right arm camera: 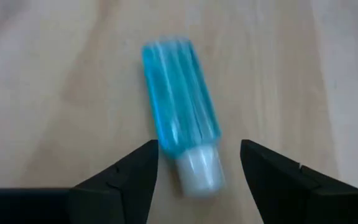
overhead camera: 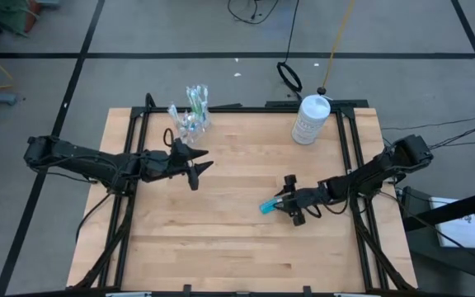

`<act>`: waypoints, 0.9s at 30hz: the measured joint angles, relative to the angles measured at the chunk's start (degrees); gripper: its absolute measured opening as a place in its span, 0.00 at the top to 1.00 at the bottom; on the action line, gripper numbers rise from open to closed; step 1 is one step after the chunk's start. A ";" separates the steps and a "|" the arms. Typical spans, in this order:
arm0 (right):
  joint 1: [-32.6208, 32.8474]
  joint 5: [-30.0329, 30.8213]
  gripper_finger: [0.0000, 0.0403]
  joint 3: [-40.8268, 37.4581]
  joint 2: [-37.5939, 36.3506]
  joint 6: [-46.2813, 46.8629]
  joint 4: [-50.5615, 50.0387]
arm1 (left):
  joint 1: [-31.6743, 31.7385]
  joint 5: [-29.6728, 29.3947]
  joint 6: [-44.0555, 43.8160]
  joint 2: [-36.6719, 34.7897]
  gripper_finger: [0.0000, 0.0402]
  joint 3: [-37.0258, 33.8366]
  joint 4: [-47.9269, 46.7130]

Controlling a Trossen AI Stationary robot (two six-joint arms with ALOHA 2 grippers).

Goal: Pick & Place toothbrushing station
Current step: Put the mouthwash into the transparent organizer

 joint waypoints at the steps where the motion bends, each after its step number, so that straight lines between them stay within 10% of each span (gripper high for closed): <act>1: 0.00 0.80 0.45 -0.02 -0.01 0.06 -1.08 | 0.00 0.00 0.09 0.00 0.47 0.00 0.00; 12: -3.69 18.44 0.47 -0.01 -0.37 -6.25 3.27 | 0.00 -0.02 -0.24 0.00 0.47 -0.02 0.04; 21: -9.41 10.83 0.47 0.22 -1.69 14.13 13.16 | -0.04 0.00 -0.64 0.00 0.47 -0.02 0.40; 27: -4.72 7.63 0.47 3.30 -5.88 28.44 2.71 | -0.09 0.04 -0.63 -0.02 0.47 -0.04 -0.24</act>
